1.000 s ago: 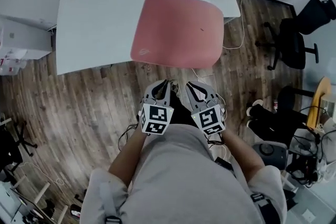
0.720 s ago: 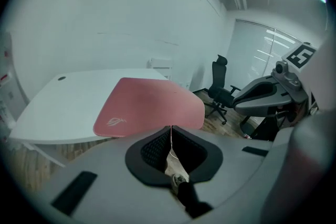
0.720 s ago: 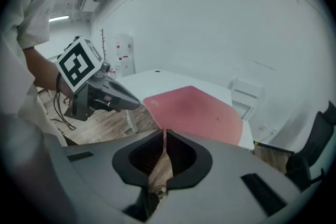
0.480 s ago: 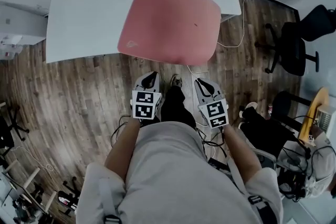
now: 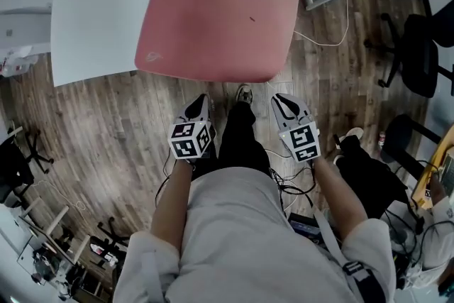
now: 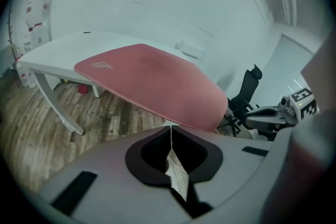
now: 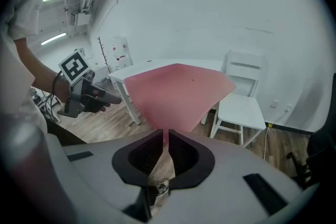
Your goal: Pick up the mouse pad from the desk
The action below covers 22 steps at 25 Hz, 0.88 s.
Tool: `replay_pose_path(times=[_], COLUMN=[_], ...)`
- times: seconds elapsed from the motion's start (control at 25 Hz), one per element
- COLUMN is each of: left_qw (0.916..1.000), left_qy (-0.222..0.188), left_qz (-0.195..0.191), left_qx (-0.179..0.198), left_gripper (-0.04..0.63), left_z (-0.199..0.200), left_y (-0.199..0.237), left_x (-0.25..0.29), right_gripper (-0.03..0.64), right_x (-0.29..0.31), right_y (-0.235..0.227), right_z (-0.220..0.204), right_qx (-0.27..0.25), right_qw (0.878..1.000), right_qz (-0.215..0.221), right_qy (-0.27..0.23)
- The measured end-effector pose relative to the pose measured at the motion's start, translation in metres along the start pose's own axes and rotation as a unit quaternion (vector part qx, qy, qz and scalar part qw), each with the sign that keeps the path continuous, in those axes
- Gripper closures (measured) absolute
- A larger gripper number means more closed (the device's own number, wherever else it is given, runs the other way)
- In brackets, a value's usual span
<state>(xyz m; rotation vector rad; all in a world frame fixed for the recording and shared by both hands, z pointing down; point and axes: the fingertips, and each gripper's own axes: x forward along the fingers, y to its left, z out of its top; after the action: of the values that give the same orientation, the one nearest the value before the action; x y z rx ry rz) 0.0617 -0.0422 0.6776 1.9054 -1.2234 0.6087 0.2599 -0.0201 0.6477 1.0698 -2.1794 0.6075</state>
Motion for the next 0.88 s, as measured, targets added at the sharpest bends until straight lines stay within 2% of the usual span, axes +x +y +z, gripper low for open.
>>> replay_pose_path(times=[0.12, 0.16, 0.24, 0.44, 0.56, 0.64, 0.76, 0.88], left_qw=[0.9996, 0.9995, 0.999, 0.9981, 0.9969, 0.993, 0.9855, 0.9787], left_qy=[0.0, 0.001, -0.002, -0.034, -0.048, -0.056, -0.067, -0.075], left_qz=[0.017, 0.027, 0.042, 0.037, 0.007, -0.018, -0.054, -0.09], left_qx=[-0.021, -0.02, -0.015, -0.035, -0.062, -0.102, -0.146, -0.168], left_gripper=[0.578, 0.578, 0.578, 0.577, 0.563, 0.457, 0.39, 0.379], left_z=[-0.003, -0.004, -0.003, 0.005, 0.009, 0.011, 0.013, 0.018], left_y=[0.005, 0.01, 0.019, 0.031, 0.037, 0.039, 0.039, 0.032], left_x=[0.01, 0.011, 0.012, 0.021, 0.022, 0.021, 0.02, 0.02], right_gripper=[0.57, 0.546, 0.452, 0.419, 0.398, 0.382, 0.376, 0.373], right_x=[0.009, 0.012, 0.02, 0.037, 0.045, 0.05, 0.055, 0.058], right_y=[-0.01, -0.01, -0.012, -0.03, -0.034, -0.034, -0.035, -0.035], right_z=[-0.012, -0.011, -0.01, -0.017, -0.019, -0.02, -0.019, -0.016], right_qx=[0.013, 0.017, 0.032, 0.074, 0.069, 0.076, 0.102, 0.128], right_qw=[1.0, 1.0, 0.999, 0.996, 0.997, 0.996, 0.992, 0.988], right_qz=[0.016, 0.022, 0.031, 0.037, 0.04, 0.051, 0.067, 0.083], right_qy=[-0.003, -0.006, -0.011, -0.018, -0.017, -0.017, -0.023, -0.032])
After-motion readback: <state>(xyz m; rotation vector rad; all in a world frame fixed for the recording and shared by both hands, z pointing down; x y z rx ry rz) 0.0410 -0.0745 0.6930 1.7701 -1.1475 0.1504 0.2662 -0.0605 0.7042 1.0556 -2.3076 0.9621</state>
